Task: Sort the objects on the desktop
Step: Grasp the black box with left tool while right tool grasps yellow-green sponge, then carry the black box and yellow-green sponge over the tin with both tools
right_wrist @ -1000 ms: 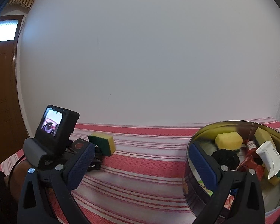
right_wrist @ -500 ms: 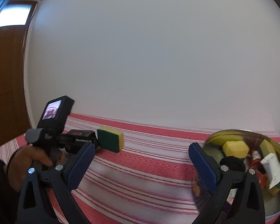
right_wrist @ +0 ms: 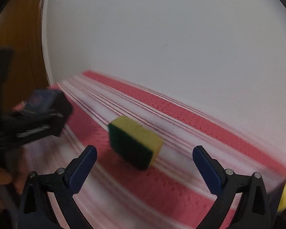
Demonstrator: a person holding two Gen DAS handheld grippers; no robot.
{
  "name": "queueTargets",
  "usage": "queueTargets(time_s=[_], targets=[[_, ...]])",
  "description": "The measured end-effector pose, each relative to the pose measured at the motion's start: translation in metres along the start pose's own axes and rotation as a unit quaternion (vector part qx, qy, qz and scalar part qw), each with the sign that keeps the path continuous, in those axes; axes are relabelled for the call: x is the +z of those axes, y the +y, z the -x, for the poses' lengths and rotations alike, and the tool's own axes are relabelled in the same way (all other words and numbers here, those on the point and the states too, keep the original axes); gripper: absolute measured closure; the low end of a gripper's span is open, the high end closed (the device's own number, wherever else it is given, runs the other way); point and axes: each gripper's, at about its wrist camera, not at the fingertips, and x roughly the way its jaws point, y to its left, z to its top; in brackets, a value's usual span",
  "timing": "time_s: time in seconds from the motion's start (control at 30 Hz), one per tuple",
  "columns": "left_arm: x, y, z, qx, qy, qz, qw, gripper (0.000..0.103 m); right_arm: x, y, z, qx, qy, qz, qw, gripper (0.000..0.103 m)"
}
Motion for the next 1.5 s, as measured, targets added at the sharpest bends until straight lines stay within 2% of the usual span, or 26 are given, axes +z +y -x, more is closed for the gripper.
queueTargets(time_s=[0.23,0.3,0.33,0.43,0.53,0.6,0.7,0.83,1.07,1.3,1.5], targets=[[0.001,0.002,-0.007,0.006,0.012,0.0,0.9999,0.013,0.013,0.014,-0.047,0.005,0.057,0.049,0.997,0.001],[0.008,0.004,-0.012,0.006,0.018,0.005,0.9998,0.013,0.014,0.018,-0.05,0.004,0.066,0.062,0.996,0.03],[0.01,0.004,-0.011,0.006,0.02,0.007,0.9998,0.013,0.013,0.019,-0.05,0.004,0.068,0.065,0.996,0.041],[0.01,0.005,-0.011,0.004,0.024,0.009,0.9997,0.013,0.014,0.02,-0.044,0.0,0.061,0.052,0.997,0.043],[0.01,0.007,-0.009,0.003,0.02,0.009,0.9997,0.013,0.012,0.016,-0.028,-0.004,0.033,0.028,0.999,0.044],[0.012,0.009,-0.013,0.003,0.017,0.007,0.9998,0.013,0.007,0.01,-0.004,-0.005,-0.012,-0.01,1.0,0.044],[0.012,0.007,-0.009,0.002,0.009,0.002,1.0,0.013,-0.009,0.005,0.04,-0.003,-0.096,-0.064,0.993,0.043],[0.012,0.008,-0.003,0.001,-0.008,0.002,1.0,0.013,-0.031,0.008,0.081,-0.026,-0.147,-0.078,0.986,0.043],[0.011,0.005,0.011,0.005,-0.045,-0.005,0.999,0.013,-0.053,0.019,0.122,-0.057,-0.187,-0.071,0.978,0.042],[0.005,0.001,0.032,0.003,-0.097,-0.013,0.9952,0.013,-0.069,0.002,0.138,-0.06,-0.191,-0.1,0.975,0.041],[-0.007,-0.016,0.052,0.006,-0.125,-0.045,0.9911,0.013,-0.08,-0.004,0.152,-0.057,-0.194,-0.1,0.974,0.041]])
